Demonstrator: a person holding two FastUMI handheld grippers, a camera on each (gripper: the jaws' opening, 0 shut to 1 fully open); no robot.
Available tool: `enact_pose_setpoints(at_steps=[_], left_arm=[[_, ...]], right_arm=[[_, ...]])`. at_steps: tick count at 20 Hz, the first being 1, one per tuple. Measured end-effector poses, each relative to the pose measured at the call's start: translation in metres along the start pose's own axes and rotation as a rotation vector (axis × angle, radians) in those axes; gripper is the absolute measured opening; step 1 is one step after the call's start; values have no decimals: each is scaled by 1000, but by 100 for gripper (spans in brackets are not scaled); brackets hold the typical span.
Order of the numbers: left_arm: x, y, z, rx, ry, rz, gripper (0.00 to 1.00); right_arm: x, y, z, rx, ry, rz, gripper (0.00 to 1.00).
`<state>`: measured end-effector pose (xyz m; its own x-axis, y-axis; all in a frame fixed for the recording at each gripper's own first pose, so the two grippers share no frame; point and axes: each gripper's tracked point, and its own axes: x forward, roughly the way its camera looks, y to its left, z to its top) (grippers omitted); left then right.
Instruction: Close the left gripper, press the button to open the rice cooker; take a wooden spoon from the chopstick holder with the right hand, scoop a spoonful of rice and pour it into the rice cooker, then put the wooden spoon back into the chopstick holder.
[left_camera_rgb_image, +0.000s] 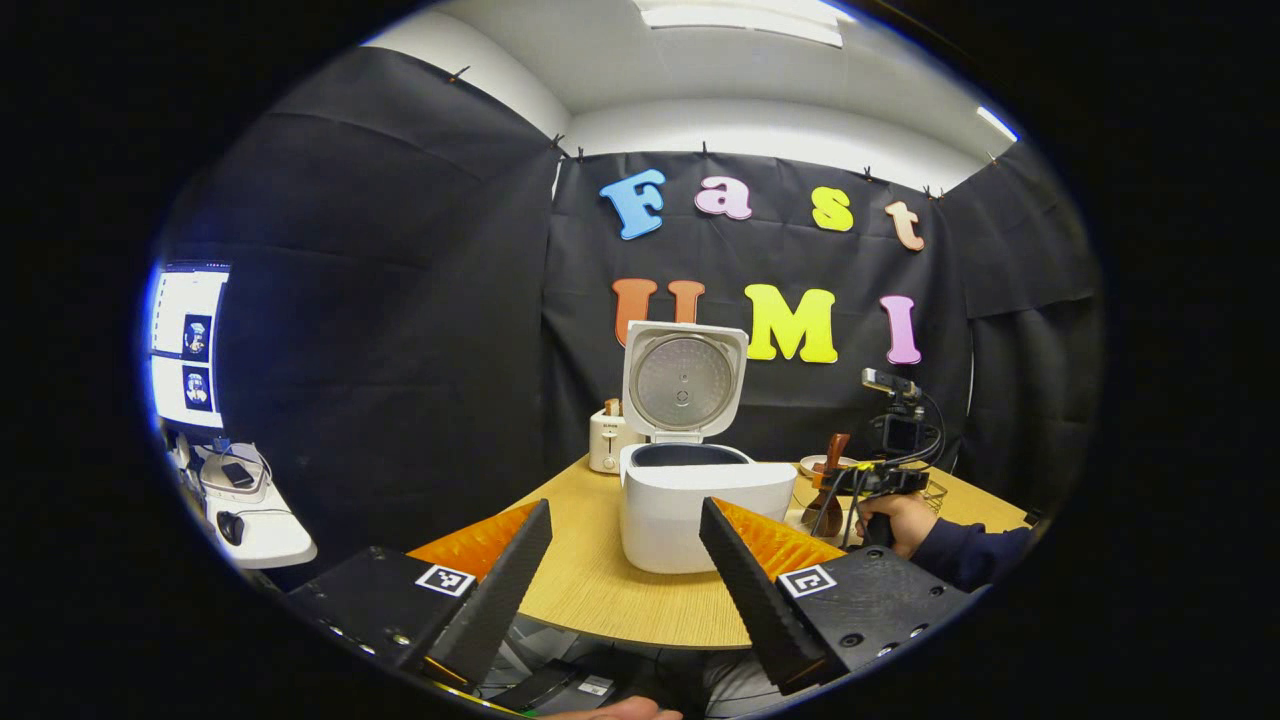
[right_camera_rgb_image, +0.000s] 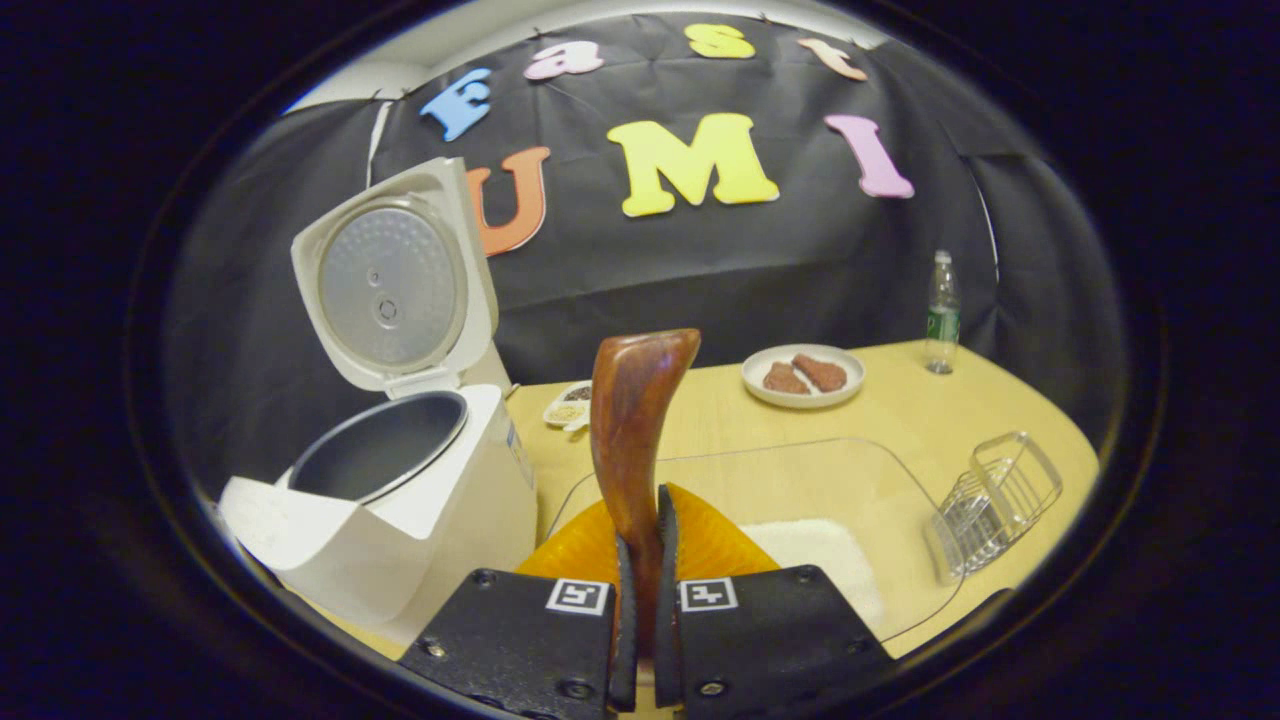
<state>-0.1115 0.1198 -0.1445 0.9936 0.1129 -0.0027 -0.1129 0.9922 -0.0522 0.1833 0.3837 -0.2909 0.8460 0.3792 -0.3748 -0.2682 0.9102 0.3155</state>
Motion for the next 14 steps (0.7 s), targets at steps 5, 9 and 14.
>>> enact_pose_setpoints(at_steps=[5, 9, 14], left_arm=[[-3, -9, 2, 2, -7, -13, 94], [-4, -14, 2, 19, -7, -21, 94], [-5, -13, 1, 25, -1, -16, 94]], right_arm=[[2, -13, -3, 299, 161, 113, 13], [-4, -20, 6, 392, 169, 162, 12], [-19, -35, 30, 477, 106, 212, 12]])
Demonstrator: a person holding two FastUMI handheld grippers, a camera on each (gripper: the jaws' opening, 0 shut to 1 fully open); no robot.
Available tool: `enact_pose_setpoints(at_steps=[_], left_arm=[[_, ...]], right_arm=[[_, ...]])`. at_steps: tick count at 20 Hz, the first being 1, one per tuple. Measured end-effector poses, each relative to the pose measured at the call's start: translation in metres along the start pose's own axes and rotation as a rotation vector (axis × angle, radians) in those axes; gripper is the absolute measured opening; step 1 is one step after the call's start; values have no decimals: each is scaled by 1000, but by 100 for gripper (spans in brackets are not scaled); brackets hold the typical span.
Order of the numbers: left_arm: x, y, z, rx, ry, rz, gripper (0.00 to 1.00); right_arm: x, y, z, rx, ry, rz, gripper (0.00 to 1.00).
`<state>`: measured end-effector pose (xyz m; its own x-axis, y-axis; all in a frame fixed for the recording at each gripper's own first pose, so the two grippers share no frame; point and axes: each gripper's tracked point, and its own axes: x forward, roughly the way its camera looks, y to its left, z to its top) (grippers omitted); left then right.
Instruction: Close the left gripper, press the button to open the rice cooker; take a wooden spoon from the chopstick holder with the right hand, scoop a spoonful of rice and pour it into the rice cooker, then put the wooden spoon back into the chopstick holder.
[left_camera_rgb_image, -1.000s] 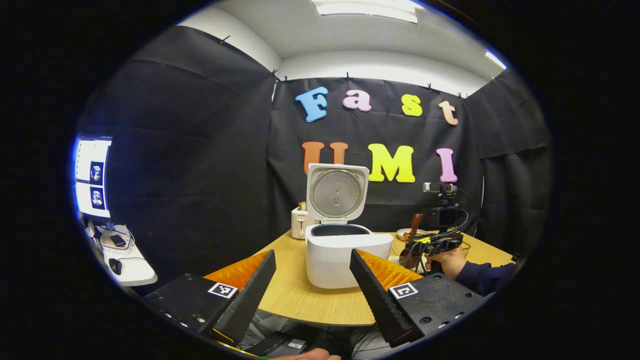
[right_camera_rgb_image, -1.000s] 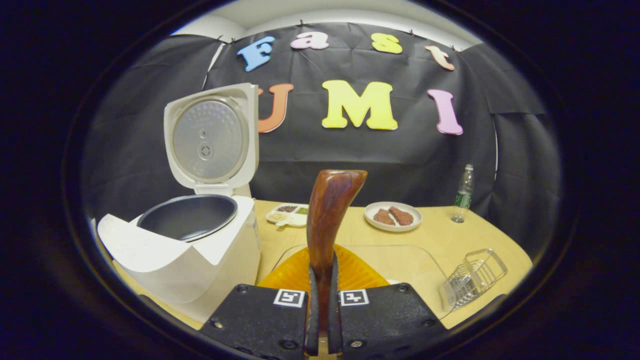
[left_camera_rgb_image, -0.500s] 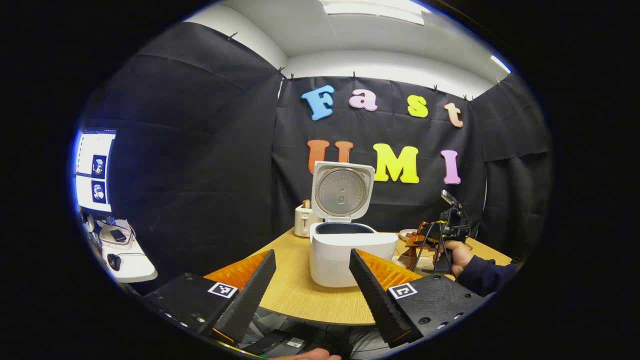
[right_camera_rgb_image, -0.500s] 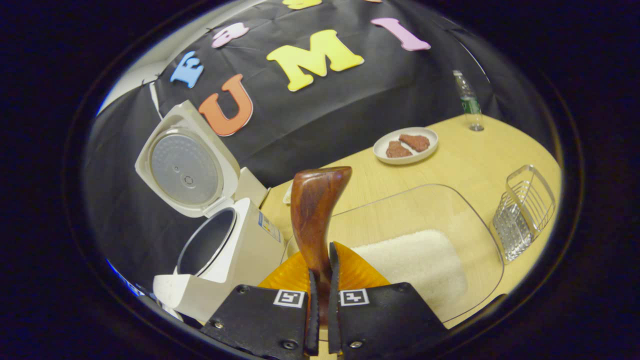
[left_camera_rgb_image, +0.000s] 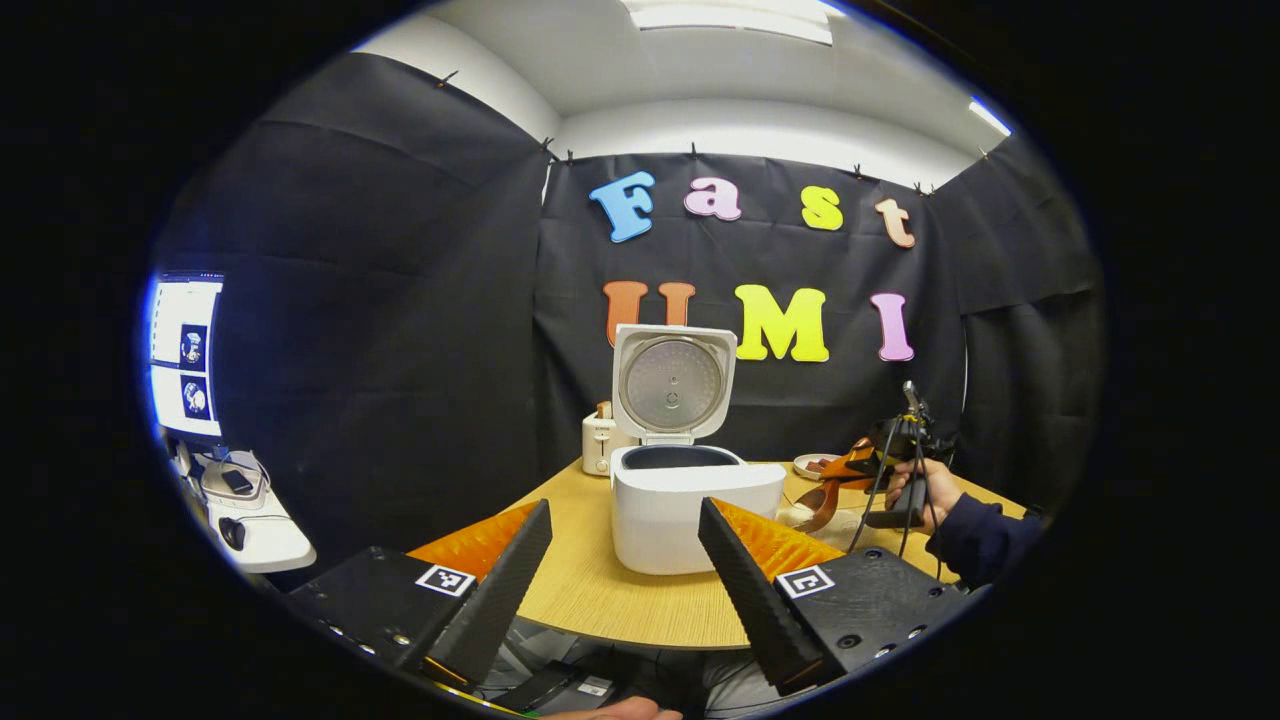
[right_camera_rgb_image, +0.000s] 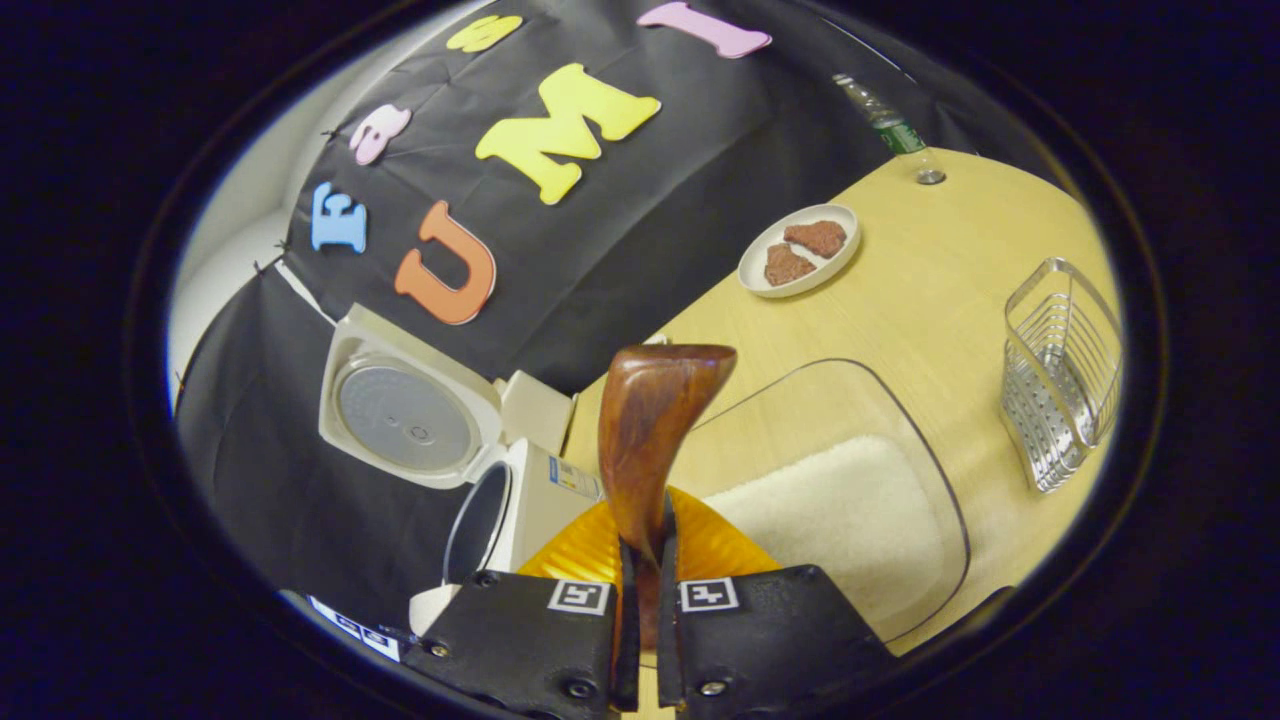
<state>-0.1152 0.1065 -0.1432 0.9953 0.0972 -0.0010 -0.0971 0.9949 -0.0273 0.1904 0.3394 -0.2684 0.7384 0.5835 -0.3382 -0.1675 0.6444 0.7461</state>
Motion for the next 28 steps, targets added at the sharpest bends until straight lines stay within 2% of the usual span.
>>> enact_pose_setpoints(at_steps=[3, 6, 11, 15, 18, 21, 24, 28], left_arm=[[1, 1, 0, -2, -1, 2, 94], [1, 0, 0, 4, -1, 4, 94], [4, -6, -4, 25, 7, -11, 94], [1, -1, -3, 12, 17, -5, 94], [-4, -1, 7, -9, -2, -13, 94], [-5, -1, 12, -3, -18, -16, 94], [-11, 4, 12, 10, -21, -12, 94], [-14, 11, 10, 4, -12, -6, 94]], right_arm=[[-10, -11, 21, 58, -49, 16, 12], [-19, -18, 41, 152, -89, 73, 12], [-28, -23, 66, 365, -110, 214, 12], [-51, 3, 85, 567, -97, 397, 12], [-53, 18, 90, 649, -97, 460, 12], [-44, 35, 90, 669, -107, 473, 11], [-32, 53, 79, 589, -70, 439, 11], [-39, 103, 72, 490, -42, 488, 12]])
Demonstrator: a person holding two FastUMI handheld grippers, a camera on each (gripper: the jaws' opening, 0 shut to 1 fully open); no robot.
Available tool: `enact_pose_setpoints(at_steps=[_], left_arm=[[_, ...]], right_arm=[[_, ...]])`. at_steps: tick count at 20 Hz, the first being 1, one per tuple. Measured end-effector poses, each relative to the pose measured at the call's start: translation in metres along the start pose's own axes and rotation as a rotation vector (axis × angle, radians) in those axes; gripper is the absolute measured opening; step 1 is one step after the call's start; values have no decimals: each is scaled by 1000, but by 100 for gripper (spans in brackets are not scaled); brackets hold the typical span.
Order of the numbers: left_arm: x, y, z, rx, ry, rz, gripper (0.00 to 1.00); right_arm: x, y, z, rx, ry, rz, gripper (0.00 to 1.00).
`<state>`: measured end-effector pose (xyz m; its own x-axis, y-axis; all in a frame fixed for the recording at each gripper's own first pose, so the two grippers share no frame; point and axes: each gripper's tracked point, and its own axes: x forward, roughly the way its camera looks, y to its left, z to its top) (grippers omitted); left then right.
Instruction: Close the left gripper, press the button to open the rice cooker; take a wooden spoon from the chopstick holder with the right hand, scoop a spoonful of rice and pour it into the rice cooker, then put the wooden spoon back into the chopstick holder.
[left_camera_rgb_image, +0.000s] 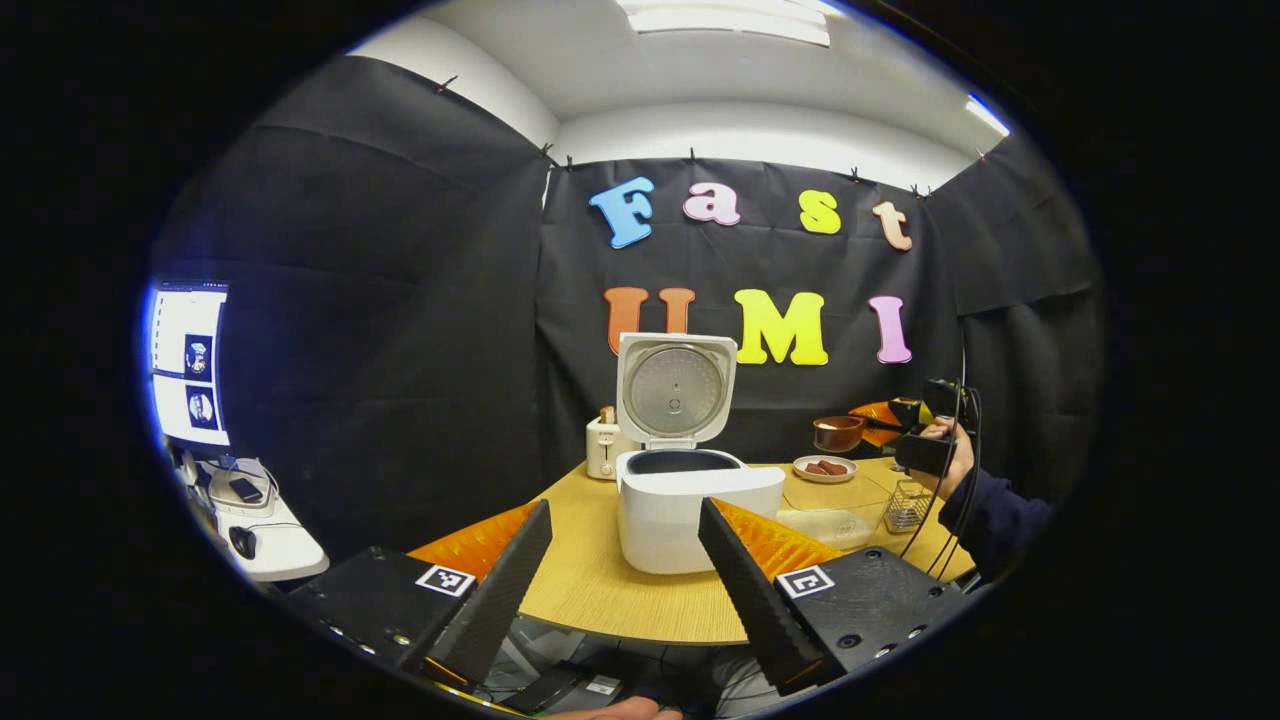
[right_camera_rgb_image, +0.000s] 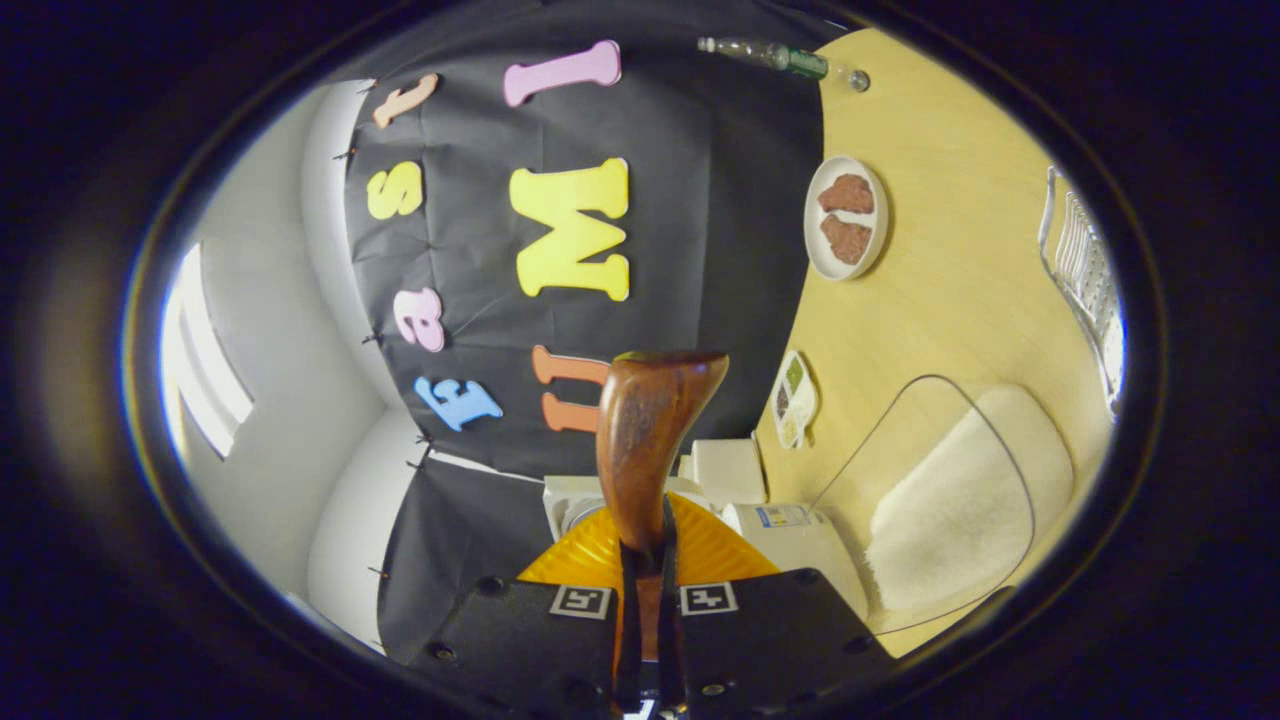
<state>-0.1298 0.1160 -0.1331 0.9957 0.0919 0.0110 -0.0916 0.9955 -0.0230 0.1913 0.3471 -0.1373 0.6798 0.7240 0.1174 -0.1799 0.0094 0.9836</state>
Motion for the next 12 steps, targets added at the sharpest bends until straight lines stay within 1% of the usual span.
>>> enact_pose_setpoints(at_steps=[7, 12], left_arm=[[-12, 16, 4, -11, -28, 6, 94], [-18, 30, -1, -18, -23, 23, 94]], right_arm=[[54, 33, -50, -162, 59, -42, 12], [98, 34, -91, -311, 118, -113, 11]])
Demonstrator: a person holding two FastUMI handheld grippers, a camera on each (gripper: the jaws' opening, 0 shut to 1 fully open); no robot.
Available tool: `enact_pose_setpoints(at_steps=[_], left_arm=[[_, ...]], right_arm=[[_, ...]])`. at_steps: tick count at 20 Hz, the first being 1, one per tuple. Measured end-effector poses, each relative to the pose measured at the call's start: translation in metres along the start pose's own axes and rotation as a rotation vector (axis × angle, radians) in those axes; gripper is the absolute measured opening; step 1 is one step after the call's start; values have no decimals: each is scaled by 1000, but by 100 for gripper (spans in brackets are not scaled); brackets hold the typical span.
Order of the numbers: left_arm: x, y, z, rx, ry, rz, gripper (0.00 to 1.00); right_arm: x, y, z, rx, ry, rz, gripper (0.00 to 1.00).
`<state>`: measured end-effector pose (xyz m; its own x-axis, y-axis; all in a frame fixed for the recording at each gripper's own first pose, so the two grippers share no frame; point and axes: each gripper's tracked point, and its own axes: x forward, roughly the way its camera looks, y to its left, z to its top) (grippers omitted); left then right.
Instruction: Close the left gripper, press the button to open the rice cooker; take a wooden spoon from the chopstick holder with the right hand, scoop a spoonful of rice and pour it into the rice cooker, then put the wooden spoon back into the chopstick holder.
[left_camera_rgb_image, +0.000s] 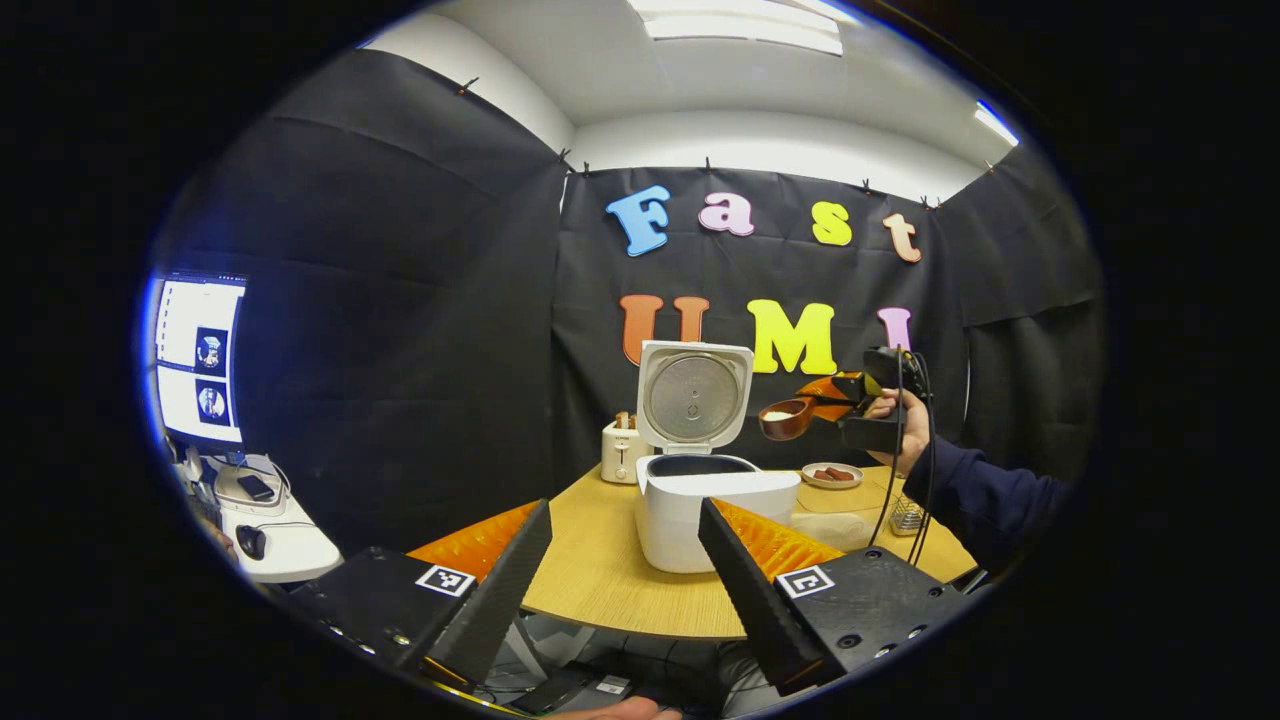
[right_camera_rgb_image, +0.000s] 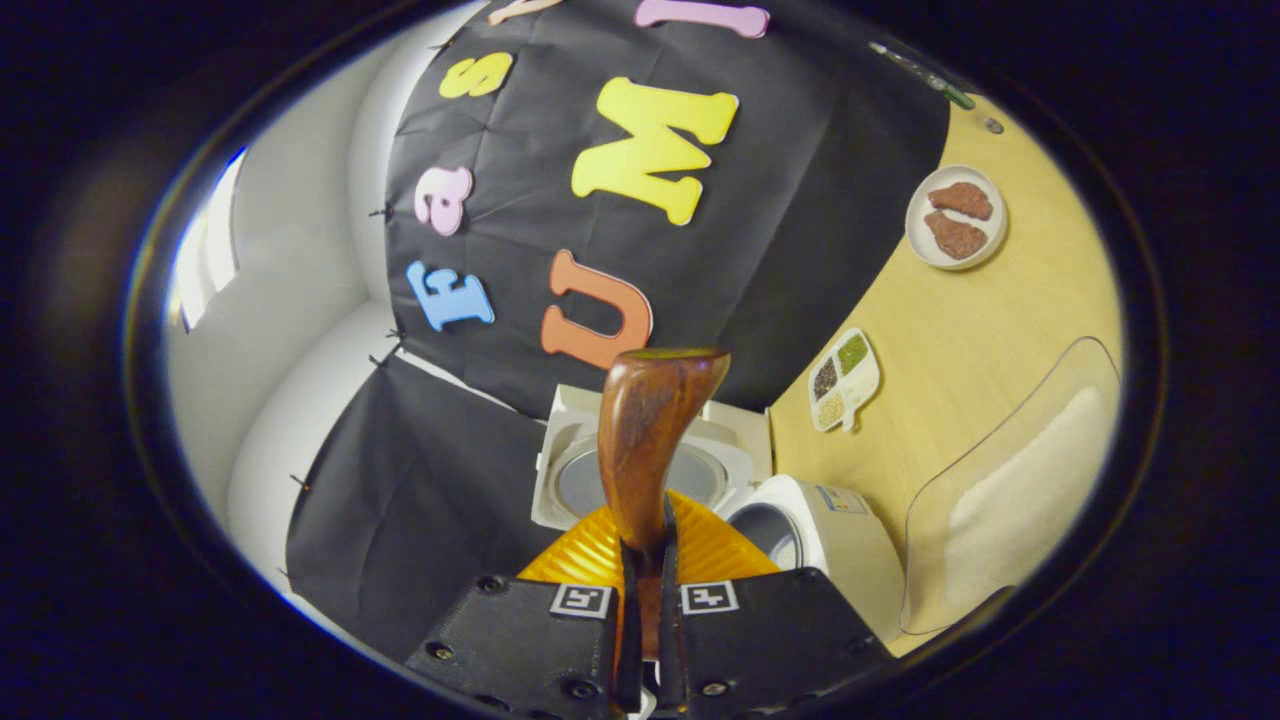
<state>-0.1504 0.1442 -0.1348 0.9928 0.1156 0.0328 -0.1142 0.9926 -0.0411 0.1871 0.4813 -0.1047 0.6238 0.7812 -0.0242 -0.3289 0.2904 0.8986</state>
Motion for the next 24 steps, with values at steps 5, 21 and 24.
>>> enact_pose_setpoints(at_steps=[5, 21, 24], left_arm=[[-4, 9, -3, -20, -1, 6, 94], [-7, 2, -18, 18, 39, -32, 94], [-9, -1, -19, 29, 43, -41, 94]], right_arm=[[37, 4, -21, -180, 27, -91, 12], [87, 8, -37, -916, -50, -321, 12], [86, 15, -41, -1044, -62, -326, 12]])
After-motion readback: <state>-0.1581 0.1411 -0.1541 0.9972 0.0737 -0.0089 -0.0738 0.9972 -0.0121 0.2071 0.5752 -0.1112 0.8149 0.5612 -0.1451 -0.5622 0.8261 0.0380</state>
